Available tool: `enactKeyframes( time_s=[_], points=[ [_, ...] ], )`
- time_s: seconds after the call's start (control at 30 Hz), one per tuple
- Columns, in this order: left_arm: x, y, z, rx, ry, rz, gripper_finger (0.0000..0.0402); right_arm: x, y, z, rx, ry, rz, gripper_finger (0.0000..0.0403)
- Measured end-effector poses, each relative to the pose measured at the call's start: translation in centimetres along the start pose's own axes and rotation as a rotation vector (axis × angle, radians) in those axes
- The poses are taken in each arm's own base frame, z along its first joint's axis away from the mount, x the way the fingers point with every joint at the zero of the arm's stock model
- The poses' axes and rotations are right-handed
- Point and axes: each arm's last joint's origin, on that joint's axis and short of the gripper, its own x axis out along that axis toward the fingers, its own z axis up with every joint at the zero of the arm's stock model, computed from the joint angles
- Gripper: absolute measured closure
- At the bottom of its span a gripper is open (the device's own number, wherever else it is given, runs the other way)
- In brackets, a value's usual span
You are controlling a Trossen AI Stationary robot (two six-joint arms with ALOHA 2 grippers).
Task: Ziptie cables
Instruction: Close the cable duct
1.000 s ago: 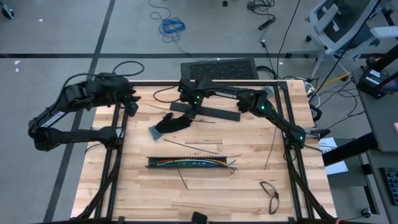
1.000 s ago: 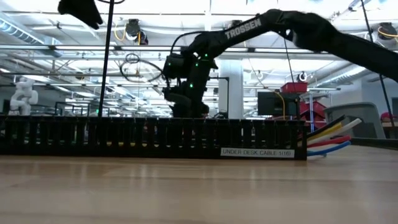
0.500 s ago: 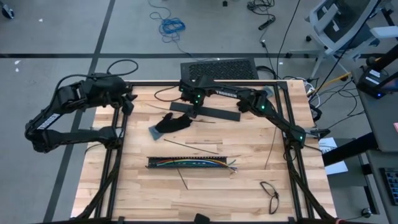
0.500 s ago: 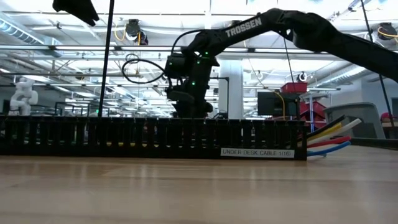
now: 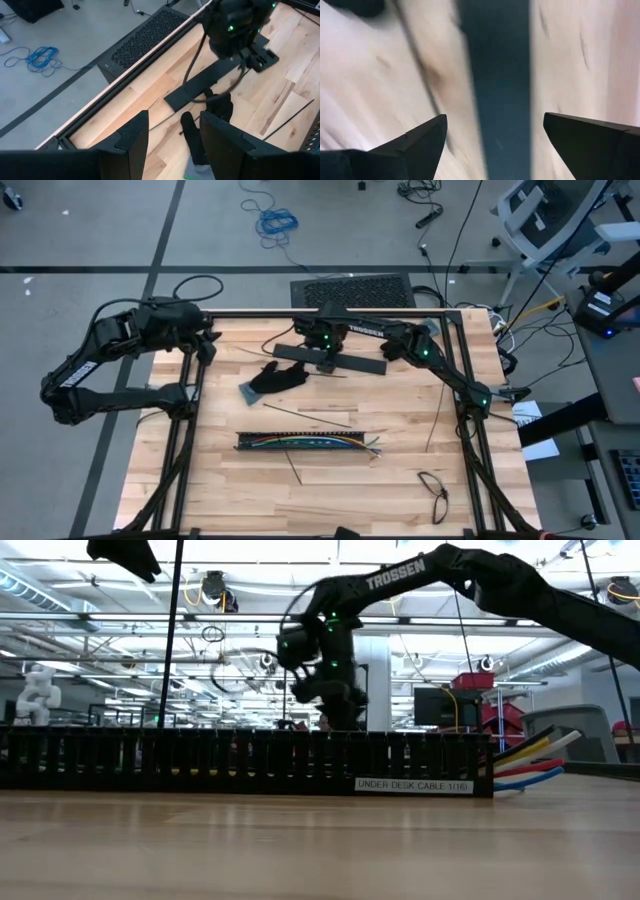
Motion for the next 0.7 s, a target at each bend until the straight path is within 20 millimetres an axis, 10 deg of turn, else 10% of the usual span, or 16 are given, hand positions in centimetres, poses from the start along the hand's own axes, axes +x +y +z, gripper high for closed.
enactKeyframes(
  time_s=[0.7],
  points=[
    [0.0, 0.0, 0.0, -0.023, -0.001, 0.004, 0.0228, 4.9, -1.1, -2.3, 0.034, 0.244, 0.037, 0.0074]
  ],
)
